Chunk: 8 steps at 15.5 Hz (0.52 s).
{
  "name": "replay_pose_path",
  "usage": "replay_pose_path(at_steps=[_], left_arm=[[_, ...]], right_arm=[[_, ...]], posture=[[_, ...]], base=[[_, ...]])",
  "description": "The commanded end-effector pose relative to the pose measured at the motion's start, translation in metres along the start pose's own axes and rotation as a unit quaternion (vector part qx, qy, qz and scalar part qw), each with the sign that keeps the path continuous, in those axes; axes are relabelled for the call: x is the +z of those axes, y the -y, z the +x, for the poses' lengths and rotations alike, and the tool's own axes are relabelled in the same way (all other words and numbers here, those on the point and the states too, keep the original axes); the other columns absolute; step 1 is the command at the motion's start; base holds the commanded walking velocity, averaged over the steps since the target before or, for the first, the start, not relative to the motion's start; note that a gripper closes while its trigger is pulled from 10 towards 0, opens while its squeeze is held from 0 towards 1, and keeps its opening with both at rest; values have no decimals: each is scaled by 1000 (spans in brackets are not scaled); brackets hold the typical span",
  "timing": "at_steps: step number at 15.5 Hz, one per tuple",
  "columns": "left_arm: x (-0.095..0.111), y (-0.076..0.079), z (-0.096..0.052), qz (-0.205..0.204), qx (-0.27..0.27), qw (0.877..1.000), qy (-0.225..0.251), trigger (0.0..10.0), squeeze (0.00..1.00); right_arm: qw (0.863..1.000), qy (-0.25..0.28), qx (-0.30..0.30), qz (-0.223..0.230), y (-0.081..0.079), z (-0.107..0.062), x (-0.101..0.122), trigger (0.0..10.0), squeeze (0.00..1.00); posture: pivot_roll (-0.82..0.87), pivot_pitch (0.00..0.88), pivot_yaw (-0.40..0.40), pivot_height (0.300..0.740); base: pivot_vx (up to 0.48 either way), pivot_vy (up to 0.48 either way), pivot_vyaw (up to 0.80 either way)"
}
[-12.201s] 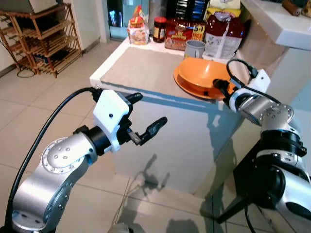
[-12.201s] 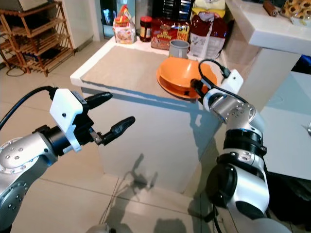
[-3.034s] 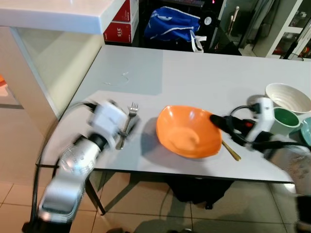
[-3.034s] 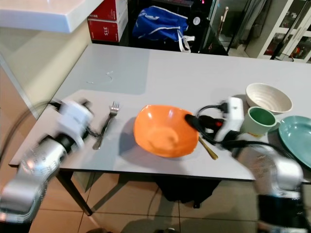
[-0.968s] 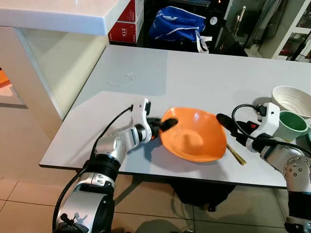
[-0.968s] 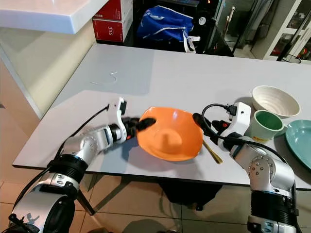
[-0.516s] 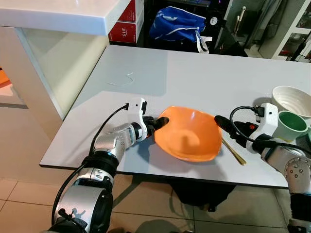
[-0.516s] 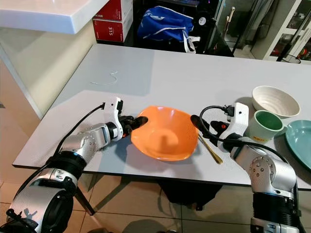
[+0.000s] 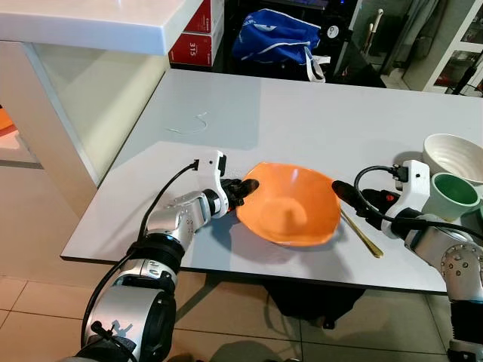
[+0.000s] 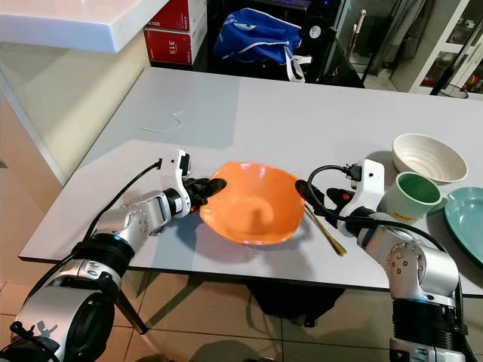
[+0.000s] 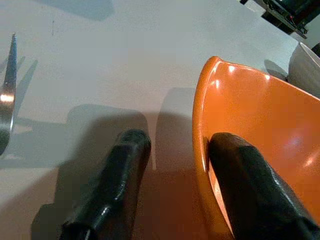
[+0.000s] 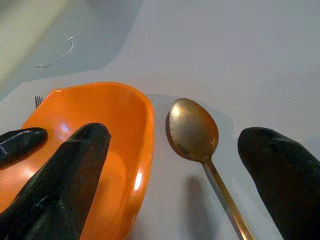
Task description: Setting the table
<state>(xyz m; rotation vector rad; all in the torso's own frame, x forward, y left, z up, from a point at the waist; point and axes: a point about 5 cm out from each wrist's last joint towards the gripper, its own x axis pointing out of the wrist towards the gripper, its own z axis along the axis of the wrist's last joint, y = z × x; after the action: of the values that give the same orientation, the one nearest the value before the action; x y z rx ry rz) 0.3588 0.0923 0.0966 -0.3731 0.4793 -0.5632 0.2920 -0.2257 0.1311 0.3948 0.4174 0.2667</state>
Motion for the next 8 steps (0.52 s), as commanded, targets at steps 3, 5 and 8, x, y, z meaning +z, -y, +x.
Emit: replay_pose_path(at_steps=[3,5,8], left_arm=[[9,1,2,4,7,1000,8,0,0],[12,-1,2,-1,17,1000,21,0,0],[20,1,4,-2,22,999,39,0,0]], right_arm=[[1000,10,-1,-13,0,0,8,10000,1000],[1000,11,0,-14,0,0,8,10000,1000],[1000,17,1,-16,-1,-3,9,10000,1000]], posture=[[-81,0,-42,740],[-85,0,-38,740],[-91,0,-31,740]], base=[[0,0,0],[0,0,0],[0,0,0]])
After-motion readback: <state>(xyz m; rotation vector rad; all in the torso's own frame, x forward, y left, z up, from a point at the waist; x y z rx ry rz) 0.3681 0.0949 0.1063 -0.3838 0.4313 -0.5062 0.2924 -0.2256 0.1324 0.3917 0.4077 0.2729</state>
